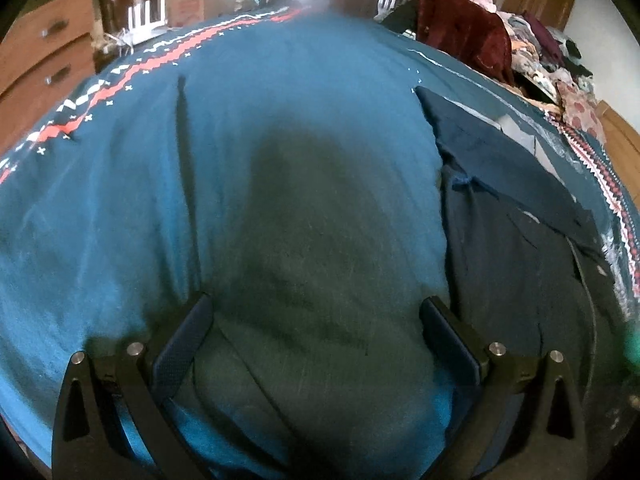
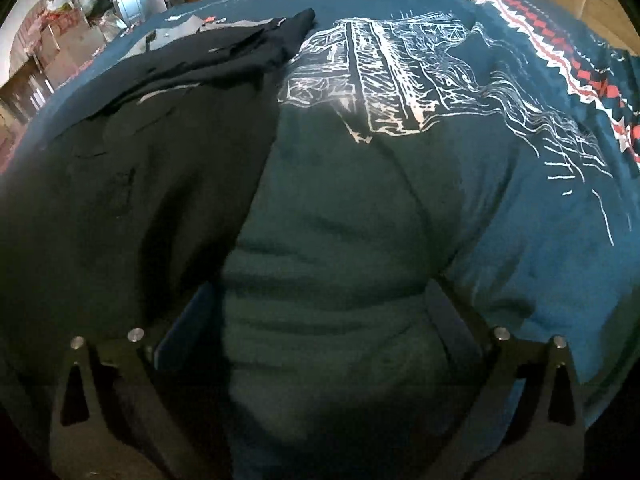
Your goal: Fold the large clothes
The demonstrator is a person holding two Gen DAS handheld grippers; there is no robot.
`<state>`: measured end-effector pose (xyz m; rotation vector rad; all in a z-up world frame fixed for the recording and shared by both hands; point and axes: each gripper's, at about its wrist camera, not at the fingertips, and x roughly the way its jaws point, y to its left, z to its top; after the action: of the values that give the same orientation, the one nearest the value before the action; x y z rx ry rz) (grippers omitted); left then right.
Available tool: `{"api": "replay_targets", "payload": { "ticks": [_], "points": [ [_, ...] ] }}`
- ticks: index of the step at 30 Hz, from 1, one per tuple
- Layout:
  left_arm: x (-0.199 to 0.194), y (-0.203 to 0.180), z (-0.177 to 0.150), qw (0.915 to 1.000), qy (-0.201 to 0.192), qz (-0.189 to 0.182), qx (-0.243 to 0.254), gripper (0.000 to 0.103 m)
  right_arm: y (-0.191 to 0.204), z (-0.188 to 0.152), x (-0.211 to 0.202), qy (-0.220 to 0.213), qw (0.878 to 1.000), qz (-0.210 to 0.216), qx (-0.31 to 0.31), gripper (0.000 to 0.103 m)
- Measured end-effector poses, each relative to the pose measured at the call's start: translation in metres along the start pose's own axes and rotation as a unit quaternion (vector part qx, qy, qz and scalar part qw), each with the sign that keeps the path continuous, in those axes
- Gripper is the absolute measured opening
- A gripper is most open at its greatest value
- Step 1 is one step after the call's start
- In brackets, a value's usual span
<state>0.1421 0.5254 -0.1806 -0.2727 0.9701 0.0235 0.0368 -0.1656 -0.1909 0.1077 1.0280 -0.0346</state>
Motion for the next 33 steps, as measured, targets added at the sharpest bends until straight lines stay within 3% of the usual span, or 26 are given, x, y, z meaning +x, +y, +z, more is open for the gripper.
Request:
{"api": "replay_targets", "payload": {
  "ticks": [2,5,9,12,14,16,19,21,25,28,30,31,33],
  "points": [
    [-0.014,0.005,0.004,0.9989,0.005,-0.038,-0.027,0.097,0.0,-0.001,-0.003,-0.003,1.0,0.0,-0.002,0.103],
    [-0.059,0.02,0.005,0.989,-0.017,-0.124,-0.08,0.092,0.001,-0.002,-0.003,-0.002,1.0,-0.002,-0.009,0.103],
    [-0.14,0.033,-0.006,0.9817,-0.071,-0.166,-0.06,0.093,0.001,-0.004,-0.003,0.0,1.0,-0.001,-0.016,0.103],
    [-0.172,0.045,-0.024,0.9832,-0.064,-0.169,-0.024,0.095,0.002,-0.005,-0.003,0.001,1.0,-0.001,-0.017,0.103],
    [-0.17,0.048,-0.04,0.9886,-0.035,-0.146,0.001,0.095,0.003,-0.005,-0.003,0.002,1.0,-0.002,-0.019,0.103],
    [-0.148,0.045,-0.059,0.9883,0.012,-0.152,0.01,0.092,0.004,-0.006,-0.004,0.002,1.0,-0.005,-0.024,0.103],
    [-0.109,0.037,-0.086,0.9771,0.077,-0.199,-0.001,0.063,0.005,-0.01,-0.009,0.003,1.0,-0.009,-0.02,0.103],
    [-0.091,0.026,-0.101,0.9736,0.102,-0.204,0.013,0.062,0.005,-0.012,-0.014,0.002,1.0,-0.009,-0.015,0.103],
    [-0.077,0.006,-0.118,0.9648,0.126,-0.227,0.039,0.061,0.004,-0.02,-0.027,0.002,1.0,0.002,-0.001,0.103],
    [-0.063,0.001,-0.12,0.9647,0.137,-0.221,0.043,0.061,0.002,-0.026,-0.034,0.01,1.0,0.017,0.008,0.103],
    [-0.06,-0.004,-0.123,0.9612,0.138,-0.235,0.043,0.055,0.001,-0.029,-0.042,0.013,0.999,0.034,0.015,0.101],
    [-0.063,-0.009,-0.122,0.9589,0.137,-0.243,0.05,0.045,-0.001,-0.031,-0.048,0.014,0.999,0.048,0.02,0.101],
    [-0.07,-0.018,-0.121,0.9602,0.13,-0.24,0.06,0.042,-0.002,-0.036,-0.059,0.012,0.998,0.064,0.024,0.1]
  ]
}}
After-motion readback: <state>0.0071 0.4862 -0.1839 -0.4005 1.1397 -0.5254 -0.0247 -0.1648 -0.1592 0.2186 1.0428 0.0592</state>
